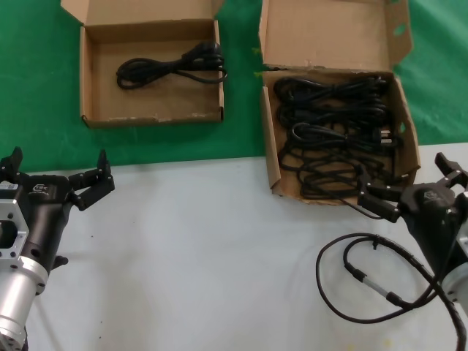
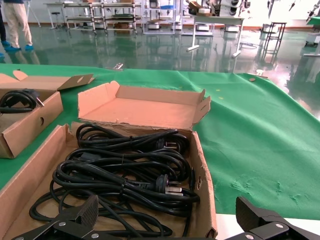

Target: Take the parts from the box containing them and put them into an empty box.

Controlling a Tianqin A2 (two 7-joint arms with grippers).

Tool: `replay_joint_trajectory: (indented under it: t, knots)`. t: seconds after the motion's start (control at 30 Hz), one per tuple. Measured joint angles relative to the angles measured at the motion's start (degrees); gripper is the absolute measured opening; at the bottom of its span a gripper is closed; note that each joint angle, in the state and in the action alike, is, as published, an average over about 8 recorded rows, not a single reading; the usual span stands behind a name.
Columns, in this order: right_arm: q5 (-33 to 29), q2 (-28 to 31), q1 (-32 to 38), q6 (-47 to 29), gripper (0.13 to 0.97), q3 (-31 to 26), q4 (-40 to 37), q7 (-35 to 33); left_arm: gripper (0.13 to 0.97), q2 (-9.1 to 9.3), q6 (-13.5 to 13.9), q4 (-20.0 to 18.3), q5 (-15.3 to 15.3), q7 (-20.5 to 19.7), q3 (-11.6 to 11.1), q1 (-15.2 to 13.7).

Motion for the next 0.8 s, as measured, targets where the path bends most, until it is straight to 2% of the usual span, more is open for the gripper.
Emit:
replay_joint_trajectory:
  t: [0.8]
  knots:
    - [0.0, 0.0, 0.0, 0.0, 0.966, 0.0, 0.0, 0.0, 0.966, 0.00, 0.0, 0.0, 0.0, 0.0, 0.0, 0.0]
